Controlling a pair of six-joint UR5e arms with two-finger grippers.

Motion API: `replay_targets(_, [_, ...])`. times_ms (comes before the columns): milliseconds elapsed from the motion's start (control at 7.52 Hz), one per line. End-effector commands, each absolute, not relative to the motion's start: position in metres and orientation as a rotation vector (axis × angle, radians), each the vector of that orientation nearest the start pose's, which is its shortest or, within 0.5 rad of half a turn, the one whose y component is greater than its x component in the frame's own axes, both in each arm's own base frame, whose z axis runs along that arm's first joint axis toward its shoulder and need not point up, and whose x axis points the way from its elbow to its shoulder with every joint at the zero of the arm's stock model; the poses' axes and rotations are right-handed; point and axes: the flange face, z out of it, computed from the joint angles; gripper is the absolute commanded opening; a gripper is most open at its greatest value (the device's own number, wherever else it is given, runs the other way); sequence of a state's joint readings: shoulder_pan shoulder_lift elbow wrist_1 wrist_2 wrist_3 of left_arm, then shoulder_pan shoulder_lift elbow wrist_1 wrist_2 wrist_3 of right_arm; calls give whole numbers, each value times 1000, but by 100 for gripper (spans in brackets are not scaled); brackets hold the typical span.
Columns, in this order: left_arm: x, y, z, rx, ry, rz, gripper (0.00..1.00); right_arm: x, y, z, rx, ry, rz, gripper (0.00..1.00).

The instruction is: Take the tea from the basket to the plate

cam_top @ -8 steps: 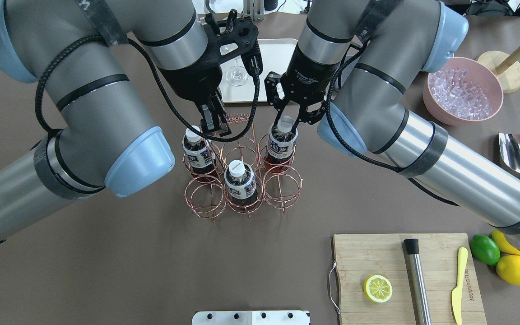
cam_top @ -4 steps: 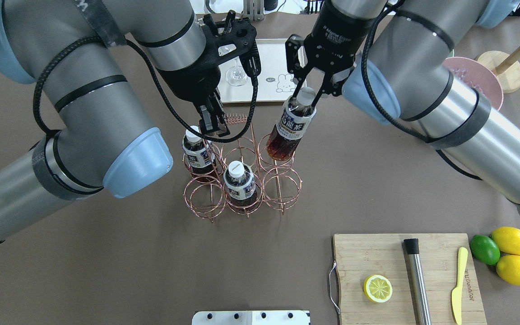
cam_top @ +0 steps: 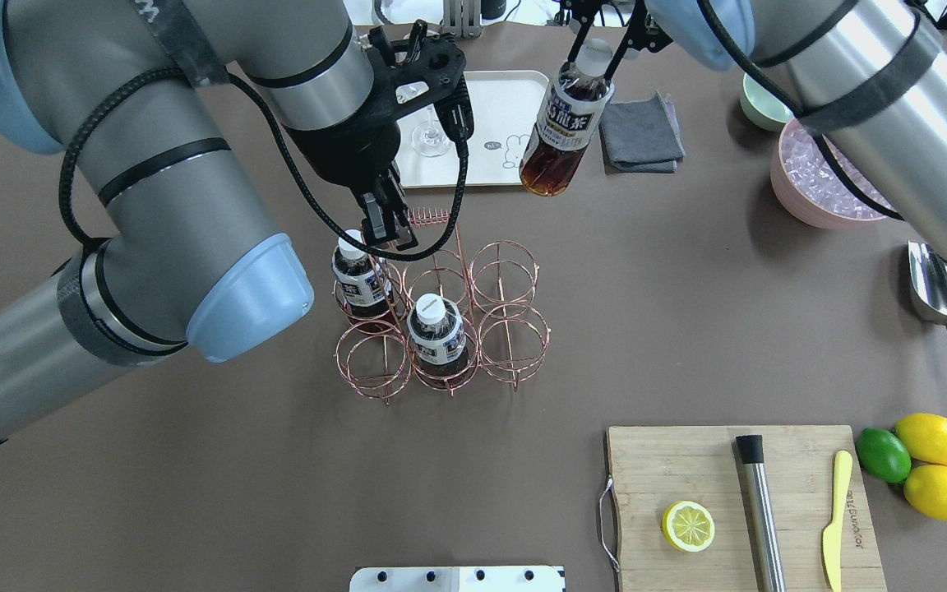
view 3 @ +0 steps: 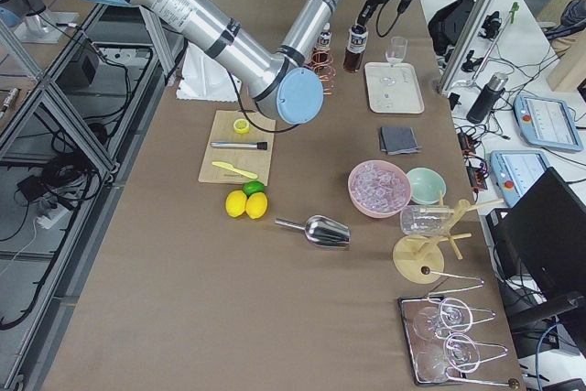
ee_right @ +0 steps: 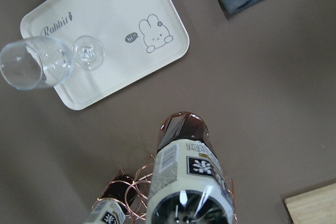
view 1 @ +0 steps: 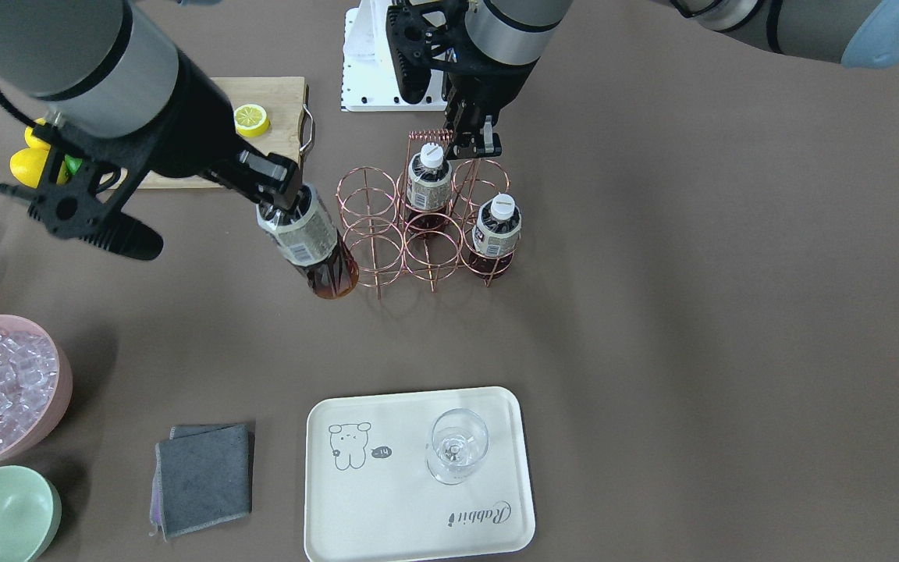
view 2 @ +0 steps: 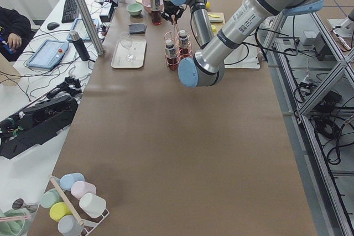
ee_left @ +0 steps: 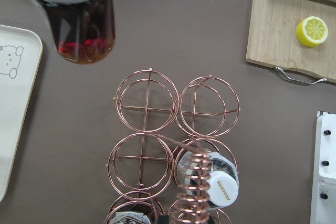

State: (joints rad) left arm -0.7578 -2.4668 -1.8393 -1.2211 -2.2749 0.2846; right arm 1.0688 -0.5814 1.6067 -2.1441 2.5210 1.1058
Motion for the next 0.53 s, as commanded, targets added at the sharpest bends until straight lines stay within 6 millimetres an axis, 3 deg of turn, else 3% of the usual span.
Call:
replay_targets(0, [396,-470,47,624,910,1278,0,-298,-703,83,-385,-915,285,0])
replay_targets(266, [397,-470,48,623,909,1279,0,-329,-748,132,-340,-940,250,0])
replay_targets(399, [395,-470,48,625,909,1278,0,-343,-763,142,-327,-941,237,0])
